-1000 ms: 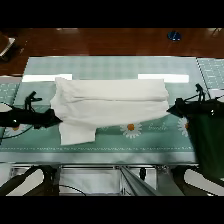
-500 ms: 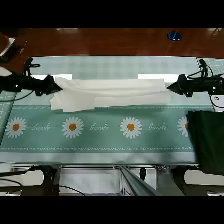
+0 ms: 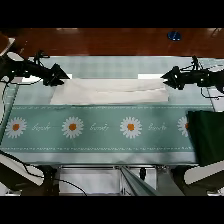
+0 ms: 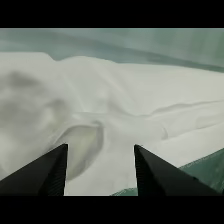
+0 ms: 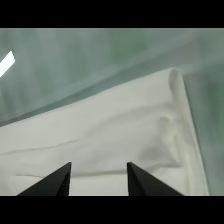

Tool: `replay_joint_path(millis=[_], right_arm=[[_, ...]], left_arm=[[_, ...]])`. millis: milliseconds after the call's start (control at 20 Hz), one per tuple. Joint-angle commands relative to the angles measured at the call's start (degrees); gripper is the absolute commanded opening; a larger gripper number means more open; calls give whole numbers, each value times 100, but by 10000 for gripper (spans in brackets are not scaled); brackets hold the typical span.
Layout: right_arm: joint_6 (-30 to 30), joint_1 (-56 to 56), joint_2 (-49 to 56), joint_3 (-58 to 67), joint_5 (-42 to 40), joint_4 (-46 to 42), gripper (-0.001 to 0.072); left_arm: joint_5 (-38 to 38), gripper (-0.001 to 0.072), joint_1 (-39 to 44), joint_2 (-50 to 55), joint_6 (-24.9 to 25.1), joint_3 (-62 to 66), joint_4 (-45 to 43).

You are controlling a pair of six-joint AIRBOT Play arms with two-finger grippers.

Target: Fold the shirts.

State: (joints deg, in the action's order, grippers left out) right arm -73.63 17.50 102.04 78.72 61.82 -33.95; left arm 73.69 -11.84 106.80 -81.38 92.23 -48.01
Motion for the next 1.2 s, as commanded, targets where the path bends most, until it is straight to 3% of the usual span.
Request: replay_joint_path(millis=[0,150,300,350,500,700,750,800,850,950,1150], right_arm=[[66,387,33,236,181,188,410],[-111,944,-96,232,636,-315,409],[-470,898,-55,17,577,-1108,409],[-466,817,9,-42,544,-1069,409],[-455,413,308,-39,470,-942,409],[-457,-114,616,-33,442,-774,404],[-455,-212,625,-33,435,-734,376],[-415,-249,605,7,509,-688,193],[-177,-247,538,72,693,-577,26],[33,-140,144,96,962,-649,24],[-20,-39,-1469,-227,1394,-2083,23]], left_arm=[[459,507,-372,4,-240,260,-826],[365,507,-918,-627,-358,210,-1766],[-658,507,-1067,-1532,-350,-557,-1510],[-1027,507,-984,-1853,-299,-940,-1204],[-1530,507,-415,-2667,752,-1869,-122],[-1740,507,501,-2710,769,-1998,-122],[-1825,507,695,-2660,767,-1998,-122],[-1869,505,868,-2592,767,-1996,-120],[-1871,481,1032,-2524,765,-1991,-118],[-1867,18,1296,-2417,774,-1991,-118],[-2017,15,2155,-2249,879,-1987,-321]])
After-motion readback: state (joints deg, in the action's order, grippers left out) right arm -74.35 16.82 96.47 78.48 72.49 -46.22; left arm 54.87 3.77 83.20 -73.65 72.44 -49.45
